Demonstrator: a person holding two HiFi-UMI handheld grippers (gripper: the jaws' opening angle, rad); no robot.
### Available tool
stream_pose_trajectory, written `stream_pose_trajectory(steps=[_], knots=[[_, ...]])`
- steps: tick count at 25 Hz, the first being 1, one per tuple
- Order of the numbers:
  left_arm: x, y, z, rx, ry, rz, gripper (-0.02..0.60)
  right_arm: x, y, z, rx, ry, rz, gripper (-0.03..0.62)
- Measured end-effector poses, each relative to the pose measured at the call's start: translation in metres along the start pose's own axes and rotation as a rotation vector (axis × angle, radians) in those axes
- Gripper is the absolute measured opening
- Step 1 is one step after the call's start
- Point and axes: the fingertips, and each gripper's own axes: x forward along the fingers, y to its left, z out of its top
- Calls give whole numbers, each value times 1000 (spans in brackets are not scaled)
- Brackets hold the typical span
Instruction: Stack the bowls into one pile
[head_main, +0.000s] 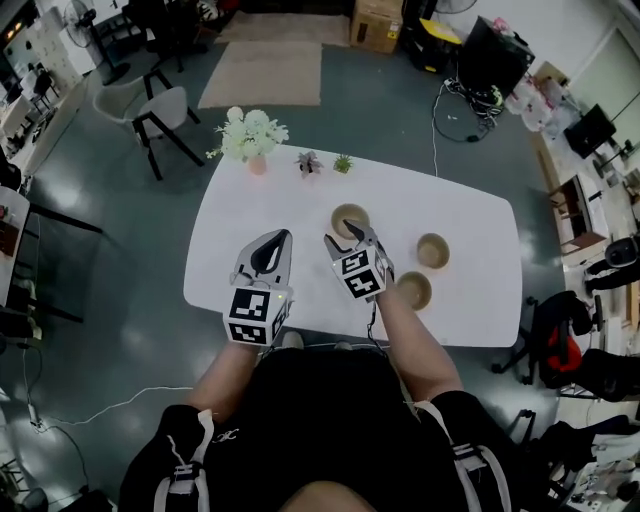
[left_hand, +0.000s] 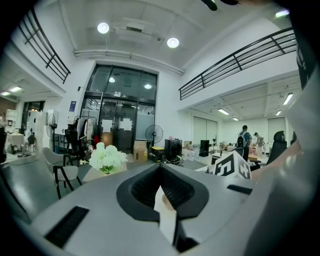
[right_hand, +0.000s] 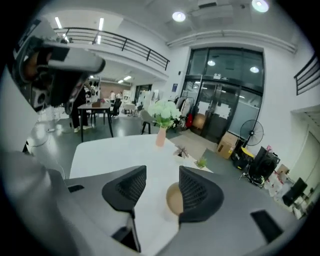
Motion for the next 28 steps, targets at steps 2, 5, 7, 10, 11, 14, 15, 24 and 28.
stream_pose_trajectory(steps=[2,5,7,10,11,14,15,24,28], knots=[[-1,7,-2,-2,5,13,14,19,-1,-19,-34,73,-1,210],[-4,19,-6,-6,22,33,14,43,-2,-47,-70,186,6,209],[-6,26,-9,-6,30,43,14,56,-2,-65,-75,253,19,207],[-8,34,-12,-3,42,52,14,73,-4,-88,-100,341,27,204],[-9,36,-13,-5,46,56,14,77,-4,-94,-117,364,26,202],[-13,41,-14,-6,55,66,14,85,-5,-108,-168,419,19,193],[-14,43,-14,-6,57,69,14,88,-6,-113,-185,437,18,192],[-15,47,-18,-20,66,90,14,100,-18,-126,-375,488,-34,49],[-13,41,-16,-28,60,91,14,94,-22,-121,-383,466,-43,43]])
